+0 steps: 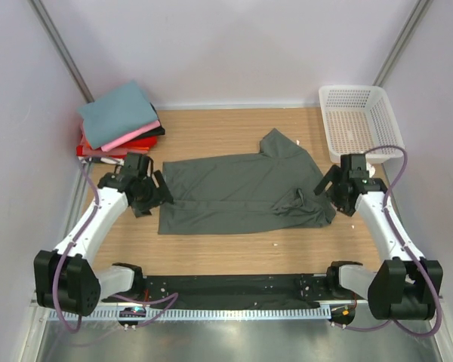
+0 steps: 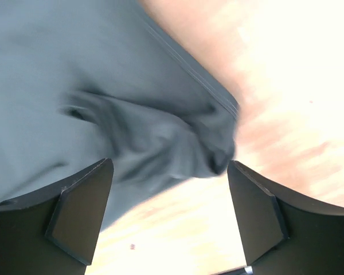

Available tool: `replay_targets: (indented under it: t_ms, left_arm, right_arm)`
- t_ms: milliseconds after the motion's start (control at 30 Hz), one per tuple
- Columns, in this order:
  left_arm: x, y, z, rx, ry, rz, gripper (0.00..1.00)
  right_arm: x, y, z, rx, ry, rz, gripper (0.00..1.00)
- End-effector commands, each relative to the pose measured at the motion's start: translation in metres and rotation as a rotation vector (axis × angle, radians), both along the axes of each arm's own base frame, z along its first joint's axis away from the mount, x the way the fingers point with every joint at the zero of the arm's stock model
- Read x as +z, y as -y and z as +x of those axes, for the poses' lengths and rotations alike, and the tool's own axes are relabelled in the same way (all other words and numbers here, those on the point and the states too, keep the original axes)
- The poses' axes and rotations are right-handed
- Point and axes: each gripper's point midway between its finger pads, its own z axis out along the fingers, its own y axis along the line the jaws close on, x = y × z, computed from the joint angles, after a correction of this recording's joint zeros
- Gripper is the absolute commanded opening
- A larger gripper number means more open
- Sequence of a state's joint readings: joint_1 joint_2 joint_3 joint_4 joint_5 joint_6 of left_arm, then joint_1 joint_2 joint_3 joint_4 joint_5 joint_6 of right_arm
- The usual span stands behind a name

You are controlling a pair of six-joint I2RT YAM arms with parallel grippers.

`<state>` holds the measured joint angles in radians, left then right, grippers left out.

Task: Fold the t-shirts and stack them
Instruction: Fold the tshirt

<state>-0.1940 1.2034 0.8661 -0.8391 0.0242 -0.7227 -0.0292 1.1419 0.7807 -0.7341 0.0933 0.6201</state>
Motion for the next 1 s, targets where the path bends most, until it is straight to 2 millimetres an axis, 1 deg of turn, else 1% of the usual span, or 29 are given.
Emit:
replay_targets:
  t_ms: [0,33,67,100,133,167,200,233,267,300,333,367,400,433,467,533,567,633,667,733,767,833,867,900,967]
  left_arm:
    - [0.060,-0.005,0.024,-0.129,0.160,0.056,0.79]
    - [0.082,-0.012,0.036,-0.137,0.213,0.103,0.79]
    - [0.087,-0.019,0.035,-0.185,0.213,0.153,0.80]
    - [0.092,-0.022,0.038,-0.199,0.225,0.183,0.80]
    - [0.096,-0.031,0.040,-0.163,0.234,0.232,0.82]
    - [0.095,-0.027,0.042,-0.168,0.245,0.209,0.82]
    - [0.093,-0.022,0.042,-0.182,0.247,0.185,0.80]
    - [0.090,-0.020,0.040,-0.179,0.244,0.173,0.79]
    - [0.080,-0.023,0.037,-0.165,0.218,0.181,0.79]
    - [0.076,-0.024,0.033,-0.146,0.213,0.178,0.78]
    - [0.072,-0.024,0.031,-0.145,0.209,0.178,0.78]
    - [0.060,-0.025,0.026,-0.149,0.190,0.177,0.78]
    - [0.057,-0.025,0.024,-0.149,0.186,0.178,0.78]
    - [0.055,-0.026,0.021,-0.144,0.191,0.178,0.78]
    - [0.051,-0.027,0.020,-0.137,0.191,0.180,0.78]
    - [0.056,-0.021,0.019,-0.151,0.213,0.146,0.78]
    - [0.058,-0.019,0.022,-0.155,0.232,0.136,0.78]
    - [0.055,-0.017,0.022,-0.158,0.244,0.130,0.79]
    - [0.055,-0.016,0.024,-0.163,0.246,0.127,0.78]
    - [0.054,-0.015,0.025,-0.172,0.237,0.122,0.78]
    - [0.052,-0.015,0.024,-0.172,0.229,0.123,0.78]
    - [0.049,-0.013,0.025,-0.178,0.212,0.117,0.77]
    - [0.049,-0.013,0.026,-0.180,0.210,0.116,0.77]
    - [0.048,-0.012,0.025,-0.179,0.204,0.114,0.77]
    - [0.047,-0.012,0.025,-0.183,0.204,0.113,0.77]
  right_arm:
    - [0.073,0.000,0.049,0.069,0.234,-0.067,0.87]
    - [0.080,-0.007,0.059,0.117,0.243,-0.075,0.88]
    - [0.105,-0.018,0.077,0.163,0.296,-0.081,0.87]
    - [0.095,-0.024,0.092,0.187,0.248,-0.080,0.87]
    - [0.098,-0.030,0.104,0.205,0.245,-0.076,0.87]
    - [0.124,-0.037,0.126,0.225,0.301,-0.076,0.87]
    - [0.107,-0.049,0.144,0.252,0.254,-0.072,0.87]
    - [0.109,-0.054,0.158,0.263,0.263,-0.072,0.86]
    - [0.129,-0.061,0.183,0.267,0.315,-0.073,0.86]
    - [0.132,-0.067,0.198,0.278,0.323,-0.073,0.86]
    - [0.099,-0.070,0.215,0.286,0.238,-0.075,0.86]
    - [0.126,-0.075,0.242,0.282,0.307,-0.075,0.86]
    - [0.125,-0.080,0.257,0.297,0.311,-0.071,0.85]
    - [0.090,-0.087,0.276,0.317,0.250,-0.060,0.85]
    - [0.112,-0.095,0.298,0.328,0.317,-0.054,0.84]
    - [0.098,-0.108,0.322,0.383,0.320,-0.053,0.84]
    - [0.083,-0.114,0.345,0.398,0.333,-0.050,0.84]
    - [0.070,-0.118,0.362,0.421,0.342,-0.064,0.83]
    - [0.051,-0.119,0.373,0.420,0.332,-0.068,0.83]
    - [0.034,-0.118,0.382,0.416,0.330,-0.079,0.82]
    - [0.025,-0.118,0.383,0.414,0.319,-0.078,0.81]
    - [0.000,-0.126,0.383,0.431,0.294,-0.066,0.81]
    - [-0.007,-0.126,0.382,0.433,0.285,-0.066,0.81]
    - [-0.018,-0.131,0.381,0.444,0.269,-0.066,0.80]
    - [-0.029,-0.137,0.377,0.464,0.248,-0.075,0.77]
